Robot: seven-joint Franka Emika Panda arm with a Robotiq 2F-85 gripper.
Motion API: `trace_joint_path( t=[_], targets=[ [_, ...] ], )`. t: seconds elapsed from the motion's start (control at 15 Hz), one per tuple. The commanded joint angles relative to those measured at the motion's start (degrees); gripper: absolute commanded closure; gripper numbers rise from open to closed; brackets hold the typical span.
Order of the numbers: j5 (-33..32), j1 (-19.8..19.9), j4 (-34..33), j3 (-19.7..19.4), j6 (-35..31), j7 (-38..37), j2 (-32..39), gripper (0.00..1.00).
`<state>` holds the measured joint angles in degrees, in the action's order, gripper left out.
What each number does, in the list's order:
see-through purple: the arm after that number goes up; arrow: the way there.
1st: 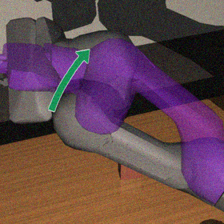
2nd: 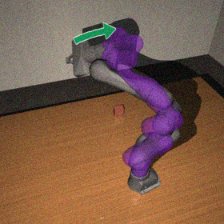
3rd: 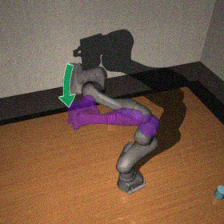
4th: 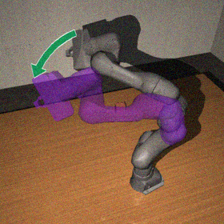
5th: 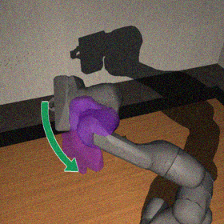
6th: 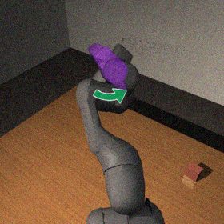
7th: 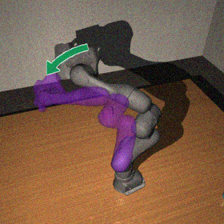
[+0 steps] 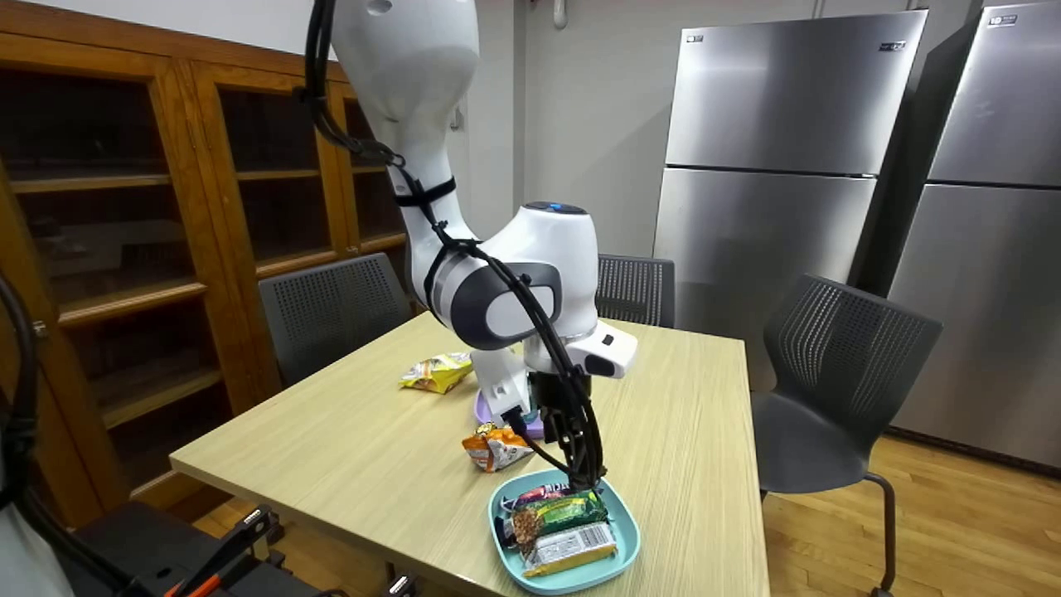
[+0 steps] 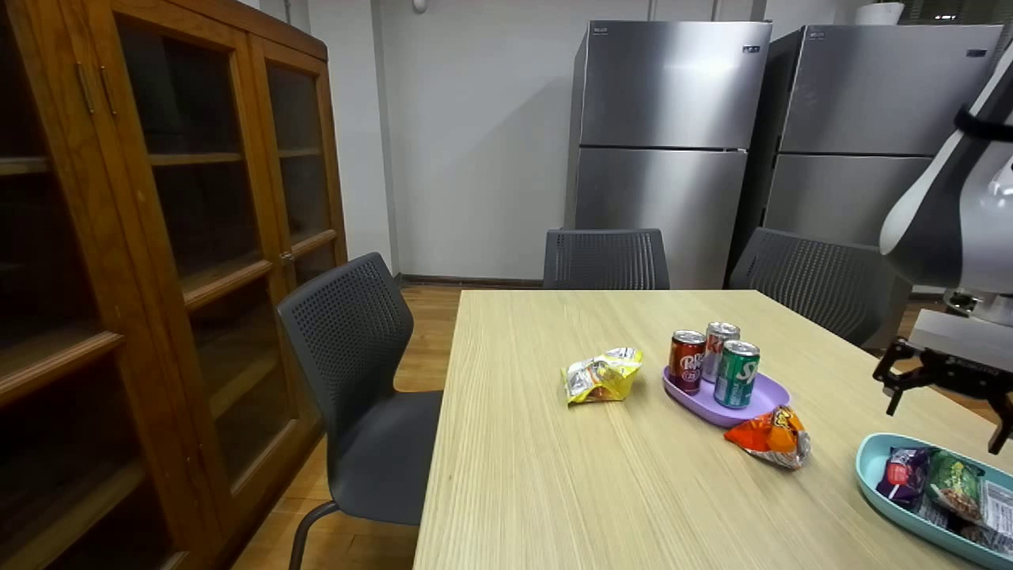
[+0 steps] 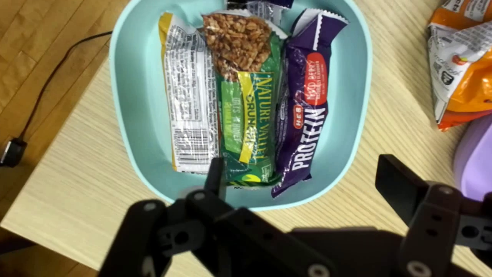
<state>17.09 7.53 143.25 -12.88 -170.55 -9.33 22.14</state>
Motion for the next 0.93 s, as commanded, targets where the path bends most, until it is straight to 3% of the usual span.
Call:
trace_joint_path(
  t=[0.0, 0.53, 0.87],
  targets=[
    [-4.00, -3.60, 5.43, -1.70, -0.90, -3.03, -7.57, 0.00],
    [-15.46, -16.68, 10.43, -8.23, 0.15, -7.64, -17.10, 0.00],
    [-25.25, -22.36, 10.83, -8.61, 1.22, -12.31, -21.54, 0.00]
  ],
)
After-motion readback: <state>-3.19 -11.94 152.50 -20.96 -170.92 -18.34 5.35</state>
